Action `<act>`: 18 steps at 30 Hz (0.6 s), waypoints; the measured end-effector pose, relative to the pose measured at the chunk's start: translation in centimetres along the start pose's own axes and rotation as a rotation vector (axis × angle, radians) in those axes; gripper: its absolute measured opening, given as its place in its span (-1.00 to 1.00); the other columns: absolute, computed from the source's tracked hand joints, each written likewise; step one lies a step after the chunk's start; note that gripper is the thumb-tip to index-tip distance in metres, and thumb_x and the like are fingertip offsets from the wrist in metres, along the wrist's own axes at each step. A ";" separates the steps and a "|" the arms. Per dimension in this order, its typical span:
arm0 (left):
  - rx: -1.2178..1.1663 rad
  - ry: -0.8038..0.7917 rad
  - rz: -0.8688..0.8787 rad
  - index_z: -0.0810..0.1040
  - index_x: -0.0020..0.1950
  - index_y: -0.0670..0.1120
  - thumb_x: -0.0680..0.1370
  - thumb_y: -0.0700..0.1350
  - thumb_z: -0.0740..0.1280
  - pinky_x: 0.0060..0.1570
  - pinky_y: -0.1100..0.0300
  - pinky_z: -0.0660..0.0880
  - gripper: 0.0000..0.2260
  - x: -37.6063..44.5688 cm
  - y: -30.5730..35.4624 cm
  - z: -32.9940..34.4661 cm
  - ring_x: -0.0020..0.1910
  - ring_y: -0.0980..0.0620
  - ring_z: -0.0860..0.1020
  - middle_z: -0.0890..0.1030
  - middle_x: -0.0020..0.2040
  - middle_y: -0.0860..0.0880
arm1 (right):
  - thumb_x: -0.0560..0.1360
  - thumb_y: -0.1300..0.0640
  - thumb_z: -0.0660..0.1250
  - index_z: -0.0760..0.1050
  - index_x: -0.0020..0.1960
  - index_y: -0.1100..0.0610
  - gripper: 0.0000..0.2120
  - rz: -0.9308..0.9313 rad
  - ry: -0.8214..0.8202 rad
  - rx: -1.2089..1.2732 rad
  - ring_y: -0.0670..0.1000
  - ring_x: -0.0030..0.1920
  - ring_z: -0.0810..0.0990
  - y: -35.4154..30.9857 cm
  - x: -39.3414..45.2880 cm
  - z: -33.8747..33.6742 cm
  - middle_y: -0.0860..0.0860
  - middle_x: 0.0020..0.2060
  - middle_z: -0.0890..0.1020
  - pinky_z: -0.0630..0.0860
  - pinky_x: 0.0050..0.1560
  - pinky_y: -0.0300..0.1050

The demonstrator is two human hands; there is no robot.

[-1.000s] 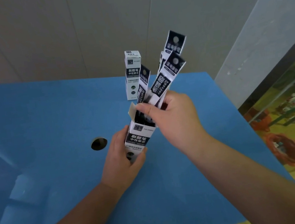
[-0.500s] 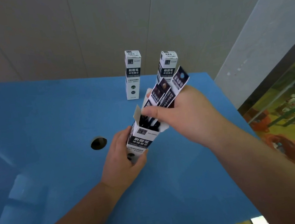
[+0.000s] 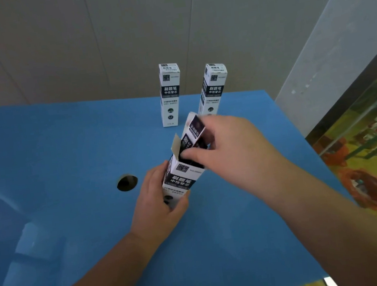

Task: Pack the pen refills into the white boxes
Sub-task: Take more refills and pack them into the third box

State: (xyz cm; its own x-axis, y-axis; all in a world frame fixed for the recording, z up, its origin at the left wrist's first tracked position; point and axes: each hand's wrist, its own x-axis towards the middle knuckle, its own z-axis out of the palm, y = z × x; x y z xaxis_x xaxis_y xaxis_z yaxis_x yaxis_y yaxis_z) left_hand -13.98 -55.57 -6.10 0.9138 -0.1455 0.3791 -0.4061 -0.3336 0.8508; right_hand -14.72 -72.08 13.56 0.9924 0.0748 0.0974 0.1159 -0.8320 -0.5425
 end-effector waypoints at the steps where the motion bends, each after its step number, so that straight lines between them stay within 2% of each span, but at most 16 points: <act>1: 0.002 -0.003 0.001 0.29 0.50 0.19 0.48 0.11 0.41 0.21 -0.18 0.60 -0.39 0.0 0.1 0.0 0.29 -0.02 0.56 0.44 0.31 0.24 | 0.46 -0.10 0.46 0.54 0.00 -0.06 -0.80 -0.003 0.017 0.034 -0.15 -0.32 0.57 -0.1 -0.1 -0.2 -0.12 -0.27 0.65 0.45 -0.34 -0.32; 3: 0.007 -0.012 0.005 0.29 0.52 0.12 0.49 0.11 0.40 0.20 -0.17 0.60 -0.38 0.0 0.2 0.0 0.28 -0.01 0.56 0.45 0.28 0.17 | 0.51 -0.11 0.41 0.54 0.03 -0.08 -0.84 -0.018 0.045 0.040 -0.14 -0.32 0.61 -0.3 -0.3 -0.8 -0.13 -0.23 0.67 0.54 -0.28 -0.16; 5: 0.012 -0.010 0.004 0.29 0.52 0.10 0.48 0.10 0.40 0.21 -0.16 0.60 -0.37 0.0 0.2 0.0 0.28 -0.02 0.56 0.44 0.29 0.15 | 0.56 -0.04 0.35 0.56 -0.07 -0.03 -0.90 -0.026 0.060 -0.041 -0.09 -0.34 0.63 -0.6 -0.3 -0.9 -0.09 -0.25 0.68 0.57 -0.29 -0.09; 8: 0.005 -0.026 -0.005 0.30 0.52 0.09 0.48 0.11 0.40 0.23 -0.15 0.60 -0.38 -0.1 0.2 -0.1 0.30 -0.01 0.55 0.45 0.31 0.13 | 0.59 0.02 0.29 0.57 -0.11 -0.02 -0.87 0.011 0.014 -0.146 -0.07 -0.38 0.62 -1.1 -0.3 -0.7 -0.08 -0.24 0.67 0.60 -0.30 -0.07; 13: 0.025 -0.026 0.018 0.33 0.50 0.07 0.47 0.09 0.40 0.24 -0.11 0.58 -0.39 0.1 0.1 0.0 0.28 0.01 0.55 0.44 0.29 0.18 | 0.58 0.08 0.25 0.58 -0.15 0.05 -0.81 0.051 -0.178 -0.311 0.05 -0.34 0.65 -1.8 0.4 0.2 0.01 -0.33 0.62 0.58 -0.32 -0.09; 18: 0.008 -0.033 0.013 0.30 0.52 0.09 0.48 0.09 0.40 0.23 -0.10 0.59 -0.37 0.0 0.2 -0.1 0.30 0.03 0.54 0.44 0.28 0.21 | 0.61 -0.02 0.22 0.60 -0.14 0.03 -0.73 0.055 -0.163 -0.258 0.00 -0.39 0.63 -1.9 0.0 -0.9 -0.02 -0.31 0.65 0.58 -0.32 -0.07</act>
State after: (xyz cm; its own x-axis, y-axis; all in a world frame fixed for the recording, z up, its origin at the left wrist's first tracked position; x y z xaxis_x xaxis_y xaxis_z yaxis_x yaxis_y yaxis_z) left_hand -14.06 -55.53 -5.93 0.9079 -0.1811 0.3780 -0.4184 -0.3388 0.8427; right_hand -15.03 -71.04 15.36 0.9928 0.0959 -0.0723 0.0689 -0.9477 -0.3117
